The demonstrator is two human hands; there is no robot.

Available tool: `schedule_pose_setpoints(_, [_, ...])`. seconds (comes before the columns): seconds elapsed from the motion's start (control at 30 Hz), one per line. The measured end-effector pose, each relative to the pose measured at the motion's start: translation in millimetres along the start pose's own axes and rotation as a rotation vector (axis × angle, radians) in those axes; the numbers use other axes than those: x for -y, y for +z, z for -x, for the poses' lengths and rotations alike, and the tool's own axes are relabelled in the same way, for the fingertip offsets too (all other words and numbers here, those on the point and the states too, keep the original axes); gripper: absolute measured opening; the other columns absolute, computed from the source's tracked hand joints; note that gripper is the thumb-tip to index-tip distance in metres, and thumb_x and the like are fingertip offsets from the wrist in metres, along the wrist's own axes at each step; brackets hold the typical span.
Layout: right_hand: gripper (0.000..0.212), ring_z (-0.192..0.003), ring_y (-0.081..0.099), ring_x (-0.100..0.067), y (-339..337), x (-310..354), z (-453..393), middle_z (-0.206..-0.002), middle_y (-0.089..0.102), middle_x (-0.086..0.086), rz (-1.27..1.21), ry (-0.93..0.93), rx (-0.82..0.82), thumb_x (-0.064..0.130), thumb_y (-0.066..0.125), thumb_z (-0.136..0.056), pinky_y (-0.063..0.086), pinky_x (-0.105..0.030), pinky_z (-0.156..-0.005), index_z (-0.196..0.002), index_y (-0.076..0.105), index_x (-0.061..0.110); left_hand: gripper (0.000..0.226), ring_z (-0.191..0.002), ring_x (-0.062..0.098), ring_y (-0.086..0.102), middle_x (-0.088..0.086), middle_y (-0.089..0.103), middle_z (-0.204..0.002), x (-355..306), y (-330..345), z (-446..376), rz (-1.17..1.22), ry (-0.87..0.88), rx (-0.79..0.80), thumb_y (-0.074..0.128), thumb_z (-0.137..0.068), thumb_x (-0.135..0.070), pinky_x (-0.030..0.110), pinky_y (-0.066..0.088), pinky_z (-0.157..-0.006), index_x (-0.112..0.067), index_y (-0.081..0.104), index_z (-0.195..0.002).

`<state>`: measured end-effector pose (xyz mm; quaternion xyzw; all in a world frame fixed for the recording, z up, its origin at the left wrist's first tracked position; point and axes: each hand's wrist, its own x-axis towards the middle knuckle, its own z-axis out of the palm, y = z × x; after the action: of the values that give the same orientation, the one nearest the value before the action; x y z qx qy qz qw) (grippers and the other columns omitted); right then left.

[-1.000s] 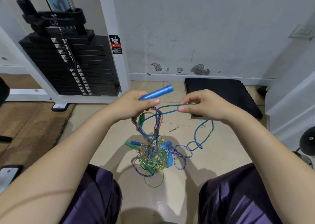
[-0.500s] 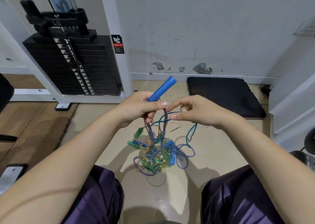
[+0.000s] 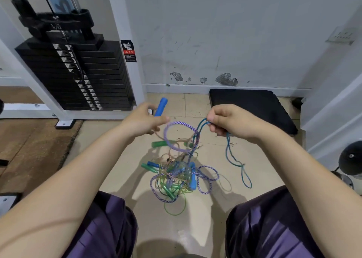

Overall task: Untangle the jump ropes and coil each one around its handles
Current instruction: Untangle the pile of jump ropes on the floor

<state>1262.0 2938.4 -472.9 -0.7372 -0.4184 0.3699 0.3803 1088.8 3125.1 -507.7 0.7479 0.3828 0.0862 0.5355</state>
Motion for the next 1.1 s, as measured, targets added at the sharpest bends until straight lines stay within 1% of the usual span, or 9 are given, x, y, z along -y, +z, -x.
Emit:
schedule_pose_setpoints(0.07, [0.027,-0.049,0.038,-0.009,11,2,-1,-0.065,0.051,-0.003,-0.109,-0.048,0.067,0.008,0.045,-0.102,0.033,-0.017,-0.049,-0.076,0.050,0.009,0.083,-0.130,0.020,0.049,0.004,0.048,-0.141,-2,7,6,-0.226,0.135,0.027,0.082,-0.079,-0.034,0.035,0.041,-0.108,-0.025,0.036,-0.148])
schedule_pose_setpoints(0.13, [0.029,-0.047,0.035,-0.008,20,3,-4,-0.064,0.047,-0.003,-0.232,-0.079,0.100,0.007,0.043,-0.102,0.030,-0.018,-0.049,-0.074,0.049,0.009,0.073,-0.138,0.010,0.040,-0.009,0.047,-0.146,-8,16,12,-0.220,0.286,0.189,0.080,-0.081,-0.029,0.031,0.033,-0.114,-0.034,0.043,-0.143])
schedule_pose_setpoints(0.23, [0.031,-0.049,0.032,-0.012,27,7,-5,-0.066,0.042,-0.009,-0.374,-0.129,0.154,0.010,0.041,-0.103,0.030,-0.019,-0.050,-0.073,0.048,0.008,0.038,-0.125,0.005,0.054,-0.010,0.065,-0.129,-4,30,15,-0.169,0.335,0.467,0.075,-0.087,-0.021,0.031,0.038,-0.111,-0.025,0.065,-0.123])
schedule_pose_setpoints(0.33, [0.030,-0.048,0.033,-0.011,24,11,-4,-0.061,0.046,-0.002,-0.519,-0.181,0.135,0.009,0.039,-0.103,0.030,-0.019,-0.049,-0.074,0.047,0.007,0.016,-0.109,0.015,0.064,0.004,0.072,-0.113,-2,37,16,-0.224,0.333,0.479,0.069,-0.091,-0.012,0.027,0.046,-0.102,-0.008,0.070,-0.106])
schedule_pose_setpoints(0.53, [0.030,-0.046,0.034,-0.012,-4,5,-1,-0.053,0.044,0.007,-0.087,-0.076,-0.071,0.036,0.057,-0.096,0.029,-0.020,-0.046,-0.082,0.060,0.010,0.019,-0.077,0.006,0.067,0.003,0.076,-0.089,-6,15,9,-0.218,0.205,0.417,0.057,-0.100,-0.019,0.025,0.052,-0.067,-0.010,0.073,-0.098])
schedule_pose_setpoints(0.67, [0.032,-0.050,0.051,-0.021,9,3,4,-0.063,0.058,-0.008,-0.061,-0.038,0.102,0.037,0.073,-0.083,0.044,-0.026,-0.053,-0.095,0.062,0.010,0.022,-0.045,0.008,0.048,0.003,0.070,-0.062,-14,22,19,-0.240,0.237,0.386,0.062,-0.096,-0.027,0.019,0.036,-0.042,-0.010,0.075,-0.089])
schedule_pose_setpoints(0.77, [0.023,-0.053,0.050,-0.017,23,4,0,-0.068,0.060,-0.011,-0.081,-0.078,0.150,0.019,0.074,-0.085,0.044,-0.027,-0.056,-0.100,0.062,0.007,0.022,-0.047,0.007,0.043,0.005,0.067,-0.060,-21,26,26,-0.288,0.291,0.380,0.067,-0.091,-0.033,0.017,0.033,-0.046,-0.015,0.076,-0.085])
schedule_pose_setpoints(0.9, [0.020,-0.044,0.029,-0.005,20,8,-1,-0.046,0.039,0.011,0.142,-0.060,0.104,0.028,0.078,-0.082,0.023,-0.019,-0.044,-0.091,0.070,0.011,0.013,-0.045,0.003,0.050,0.004,0.067,-0.064,-26,19,30,-0.165,0.245,0.376,0.075,-0.086,-0.018,0.016,0.040,-0.047,-0.005,0.072,-0.088])
schedule_pose_setpoints(1.1, [0.013,-0.048,0.042,-0.001,12,4,-1,-0.050,0.051,0.013,0.235,-0.055,0.028,0.029,0.069,-0.089,0.031,-0.010,-0.048,-0.082,0.077,0.021,0.015,-0.042,0.006,0.047,-0.006,0.066,-0.058,-28,-3,28,-0.081,0.257,0.294,0.068,-0.091,-0.023,0.020,0.036,-0.043,-0.010,0.075,-0.087])
